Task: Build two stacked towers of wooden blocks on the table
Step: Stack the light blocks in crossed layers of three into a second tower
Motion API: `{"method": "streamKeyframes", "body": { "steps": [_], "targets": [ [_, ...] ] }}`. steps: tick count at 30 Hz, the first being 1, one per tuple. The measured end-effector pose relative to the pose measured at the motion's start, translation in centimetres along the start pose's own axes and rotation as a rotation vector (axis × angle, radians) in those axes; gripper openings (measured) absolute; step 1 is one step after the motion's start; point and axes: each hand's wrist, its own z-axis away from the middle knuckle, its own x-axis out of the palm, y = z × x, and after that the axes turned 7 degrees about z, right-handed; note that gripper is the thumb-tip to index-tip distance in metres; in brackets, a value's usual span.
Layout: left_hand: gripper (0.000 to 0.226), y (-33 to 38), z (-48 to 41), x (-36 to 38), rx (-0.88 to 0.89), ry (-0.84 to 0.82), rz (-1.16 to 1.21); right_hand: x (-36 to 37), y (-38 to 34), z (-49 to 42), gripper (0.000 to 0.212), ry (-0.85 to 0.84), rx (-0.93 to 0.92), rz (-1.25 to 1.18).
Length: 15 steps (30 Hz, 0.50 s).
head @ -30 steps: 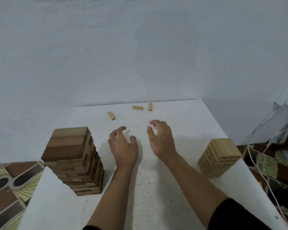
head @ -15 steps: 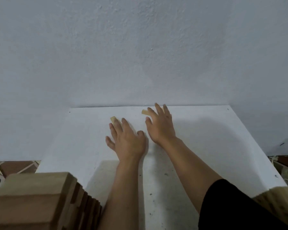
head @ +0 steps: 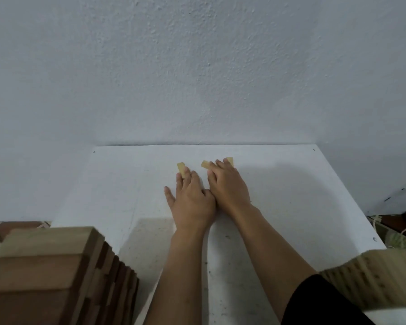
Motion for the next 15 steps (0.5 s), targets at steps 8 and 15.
{"method": "streamKeyframes", "body": {
  "steps": [8,15],
  "targets": [
    [0.078,-1.6,7.2,1.1,0.199,0.003,0.052,0.2,0.8,7.3,0.041,0.037,-0.019,-0.079],
    [0.077,-4.0,14.9,0.3,0.381,-0.067,0.013,0.4,0.3,16.6,0.042,0.081,-0.037,-0.102]
  ]
}}
